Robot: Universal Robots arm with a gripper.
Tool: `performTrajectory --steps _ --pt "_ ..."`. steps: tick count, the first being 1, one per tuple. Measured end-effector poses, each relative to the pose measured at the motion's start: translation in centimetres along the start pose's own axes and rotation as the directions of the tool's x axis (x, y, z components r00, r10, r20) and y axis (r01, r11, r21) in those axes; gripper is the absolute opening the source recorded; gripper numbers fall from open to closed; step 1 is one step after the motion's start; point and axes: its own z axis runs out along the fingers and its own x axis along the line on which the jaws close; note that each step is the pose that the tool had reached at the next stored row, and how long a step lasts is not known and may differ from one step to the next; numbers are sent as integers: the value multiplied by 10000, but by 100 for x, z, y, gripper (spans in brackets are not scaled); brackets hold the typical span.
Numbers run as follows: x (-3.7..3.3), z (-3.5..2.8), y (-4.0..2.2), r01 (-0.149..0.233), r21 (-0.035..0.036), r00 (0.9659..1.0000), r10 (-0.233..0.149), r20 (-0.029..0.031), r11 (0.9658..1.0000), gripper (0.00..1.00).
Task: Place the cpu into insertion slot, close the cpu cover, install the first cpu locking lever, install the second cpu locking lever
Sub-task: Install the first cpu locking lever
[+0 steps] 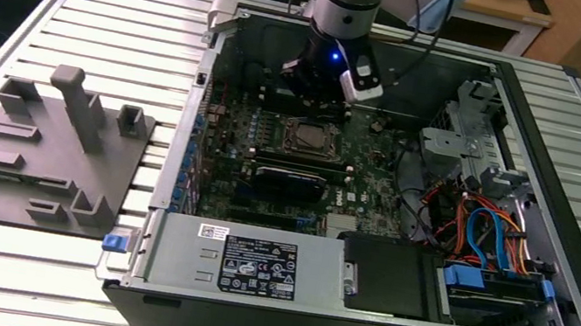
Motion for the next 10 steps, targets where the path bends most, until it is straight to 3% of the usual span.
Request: performTrajectory --steps 10 --pt "-32 0 7 14 -15 10000 -14 2 10000 10"
